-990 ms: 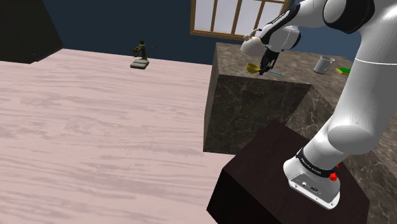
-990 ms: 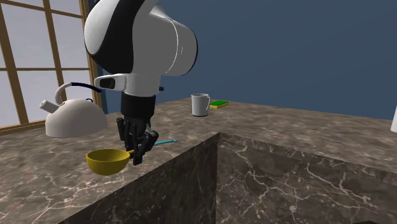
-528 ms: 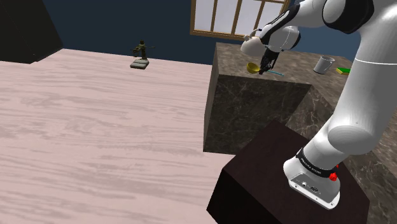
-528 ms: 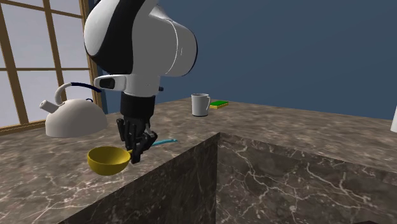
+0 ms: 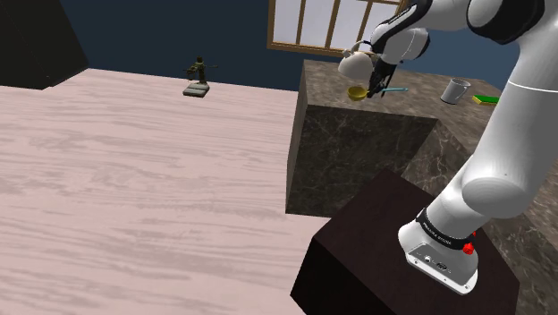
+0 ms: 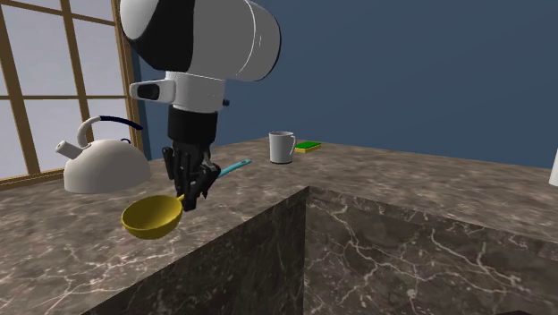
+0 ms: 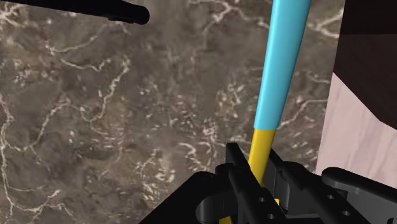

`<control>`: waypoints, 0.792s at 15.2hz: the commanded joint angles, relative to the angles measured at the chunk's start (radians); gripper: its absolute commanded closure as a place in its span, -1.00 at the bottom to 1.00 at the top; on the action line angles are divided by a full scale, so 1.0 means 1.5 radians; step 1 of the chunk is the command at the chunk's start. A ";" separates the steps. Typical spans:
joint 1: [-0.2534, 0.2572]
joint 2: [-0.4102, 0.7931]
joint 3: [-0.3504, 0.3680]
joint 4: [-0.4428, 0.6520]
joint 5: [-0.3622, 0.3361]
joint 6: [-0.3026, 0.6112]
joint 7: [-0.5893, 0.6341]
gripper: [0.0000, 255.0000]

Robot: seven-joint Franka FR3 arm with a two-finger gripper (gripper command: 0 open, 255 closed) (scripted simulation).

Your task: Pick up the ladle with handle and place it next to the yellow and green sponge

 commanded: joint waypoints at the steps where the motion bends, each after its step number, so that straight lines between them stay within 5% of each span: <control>1: 0.005 -0.010 -0.005 0.009 -0.013 -0.015 0.011 1.00; 12: 0.022 -0.063 -0.023 0.056 -0.075 -0.098 0.057 1.00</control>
